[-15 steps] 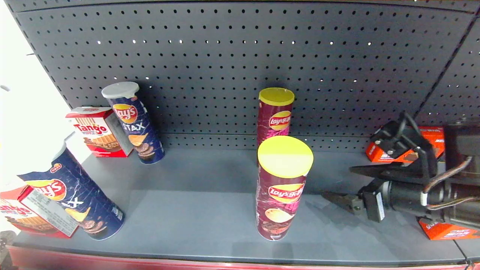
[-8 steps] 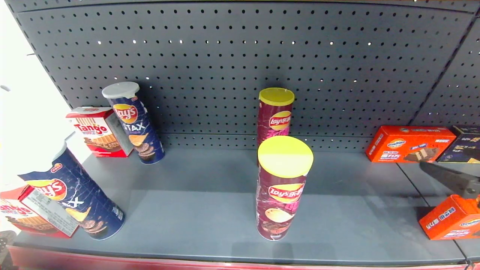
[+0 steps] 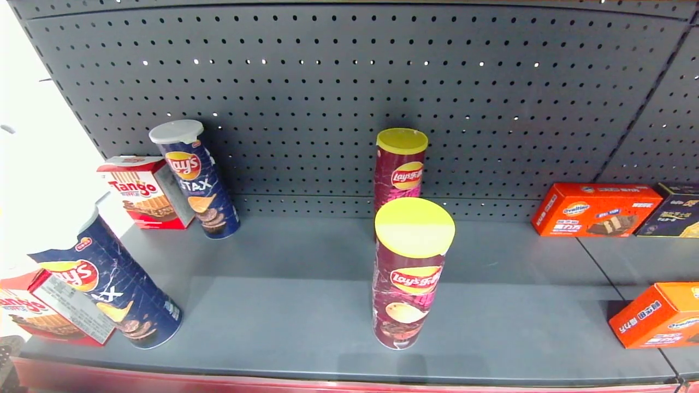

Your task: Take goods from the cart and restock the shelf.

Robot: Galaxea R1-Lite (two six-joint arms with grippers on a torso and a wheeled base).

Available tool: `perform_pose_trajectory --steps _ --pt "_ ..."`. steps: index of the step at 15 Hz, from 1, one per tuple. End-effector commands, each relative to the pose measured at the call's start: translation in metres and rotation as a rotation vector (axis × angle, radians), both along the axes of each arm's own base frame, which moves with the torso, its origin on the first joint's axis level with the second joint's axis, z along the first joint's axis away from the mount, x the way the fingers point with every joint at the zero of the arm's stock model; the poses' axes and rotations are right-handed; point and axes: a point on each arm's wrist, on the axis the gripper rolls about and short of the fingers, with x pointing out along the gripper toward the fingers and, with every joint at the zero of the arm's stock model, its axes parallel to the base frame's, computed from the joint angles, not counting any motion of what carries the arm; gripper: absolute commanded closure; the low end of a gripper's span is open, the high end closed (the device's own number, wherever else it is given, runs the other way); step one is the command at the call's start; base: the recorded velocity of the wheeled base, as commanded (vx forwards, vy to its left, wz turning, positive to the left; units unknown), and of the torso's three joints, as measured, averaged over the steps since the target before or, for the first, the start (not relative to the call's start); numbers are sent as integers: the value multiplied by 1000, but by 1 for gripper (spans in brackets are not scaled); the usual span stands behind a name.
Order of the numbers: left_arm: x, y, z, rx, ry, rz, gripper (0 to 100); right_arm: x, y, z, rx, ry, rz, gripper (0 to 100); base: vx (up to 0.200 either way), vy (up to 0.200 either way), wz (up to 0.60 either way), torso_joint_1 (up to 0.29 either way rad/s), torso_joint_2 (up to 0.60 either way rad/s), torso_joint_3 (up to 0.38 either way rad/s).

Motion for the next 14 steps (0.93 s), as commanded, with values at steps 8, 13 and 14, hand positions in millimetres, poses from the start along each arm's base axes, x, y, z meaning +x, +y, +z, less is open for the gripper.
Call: perform_pose_trajectory --steps 8,13,14 --pt "0 0 0 -1 0 2 0 -16 3 -83 68 -15 110 0 0 0 0 0 0 0" --pt "0 0 0 -1 1 2 0 -14 2 -83 113 -50 63 0 0 0 0 0 0 0" --pt "0 0 0 -1 1 2 0 -14 2 -83 113 -44 73 0 0 0 0 0 0 0"
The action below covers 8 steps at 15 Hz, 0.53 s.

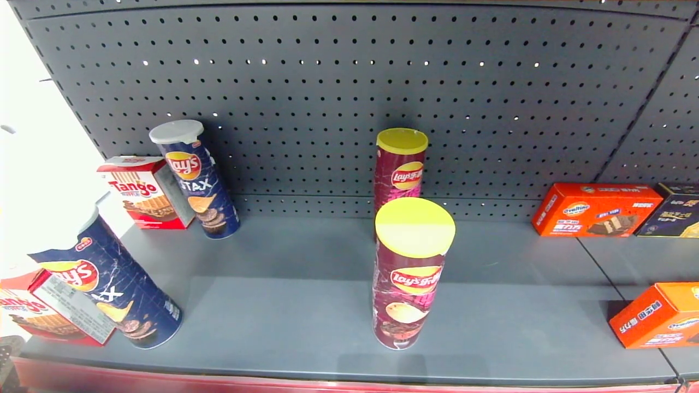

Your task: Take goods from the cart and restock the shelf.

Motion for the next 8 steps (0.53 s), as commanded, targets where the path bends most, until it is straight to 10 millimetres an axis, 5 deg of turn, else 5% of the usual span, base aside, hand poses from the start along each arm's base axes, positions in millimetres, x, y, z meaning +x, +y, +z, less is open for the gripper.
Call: perform_pose_trajectory --steps 1,5,7,8 --pt "0 0 0 -1 0 1 0 -1 1 -1 3 23 63 0 0 0 0 0 0 0" --pt "0 0 0 -1 0 1 0 -1 1 0 21 28 45 0 0 0 0 0 0 0" --pt "0 0 0 1 0 1 0 -1 -5 -2 -15 25 -238 0 0 0 0 0 0 0" --pt "0 0 0 1 1 1 0 0 -4 -1 -37 22 -165 0 0 0 0 0 0 0"
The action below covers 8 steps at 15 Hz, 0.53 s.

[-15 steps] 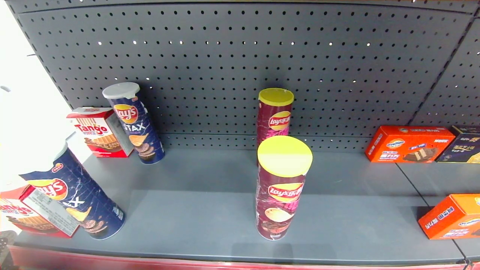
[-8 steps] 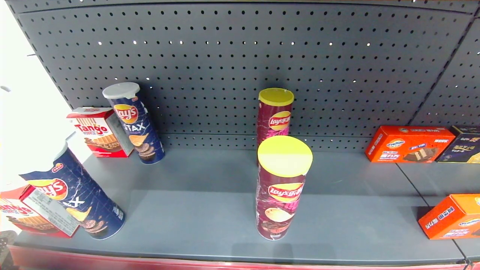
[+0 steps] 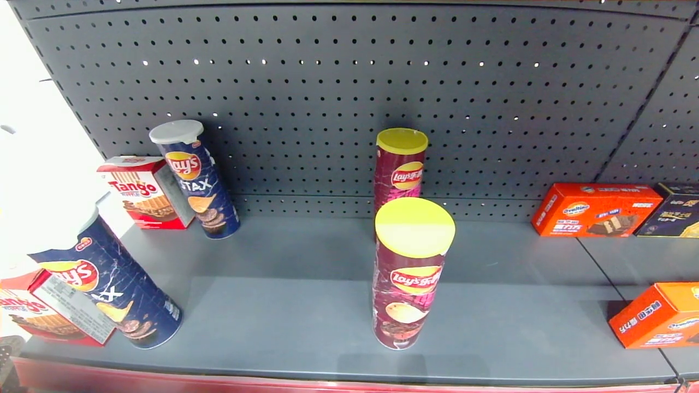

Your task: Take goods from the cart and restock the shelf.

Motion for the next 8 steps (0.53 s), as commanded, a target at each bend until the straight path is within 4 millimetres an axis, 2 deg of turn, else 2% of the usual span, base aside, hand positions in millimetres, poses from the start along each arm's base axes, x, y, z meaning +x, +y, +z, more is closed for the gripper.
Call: perform_pose_trajectory --steps 1,2,8 --pt "0 0 0 0 2 1 0 1 3 -1 -37 1 127 0 0 0 0 0 0 0" --pt "0 0 0 0 2 1 0 2 5 -7 -11 45 231 0 0 0 0 0 0 0" --pt "0 0 0 3 0 -9 0 2 4 -7 6 47 198 0 0 0 0 0 0 0"
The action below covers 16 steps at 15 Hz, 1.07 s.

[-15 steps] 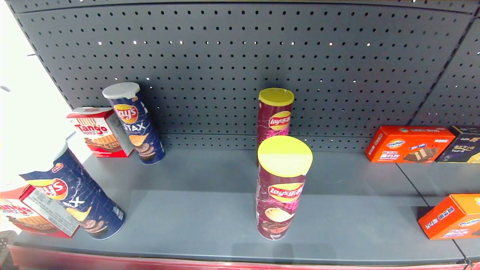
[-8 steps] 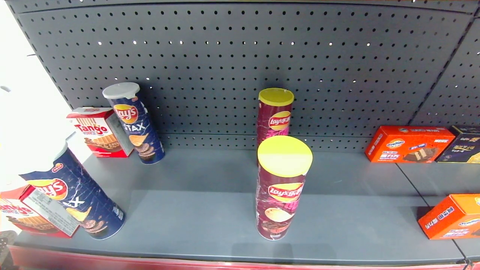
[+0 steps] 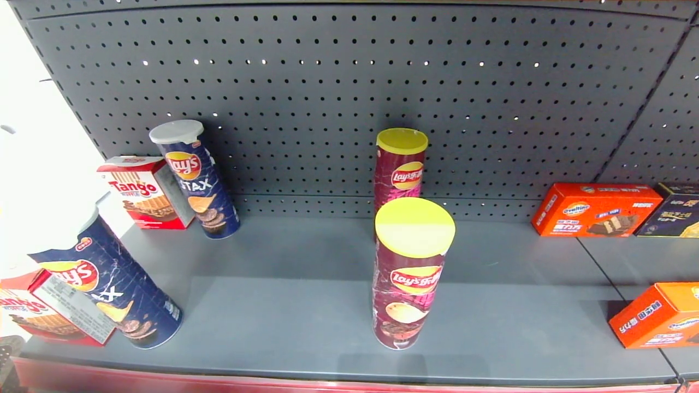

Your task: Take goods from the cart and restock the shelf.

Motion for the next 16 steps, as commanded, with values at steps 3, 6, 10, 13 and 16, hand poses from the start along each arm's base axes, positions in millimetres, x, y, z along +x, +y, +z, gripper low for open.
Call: perform_pose_trajectory --steps 3,6,10,13,16 --pt "0 0 0 1 1 1 0 0 0 0 -2 3 0 0 0 0 0 0 0 0" --pt "0 0 0 1 1 -1 0 0 0 0 -2 3 0 0 0 0 0 0 0 0" --pt "0 0 0 3 1 1 0 0 0 0 1 3 -1 0 0 -50 0 2 -1 1" --pt "0 0 0 3 -1 -1 0 0 0 0 1 3 -1 0 0 0 0 0 0 0" --pt "0 0 0 3 1 -1 0 0 0 0 1 3 -1 0 0 0 0 0 0 0"
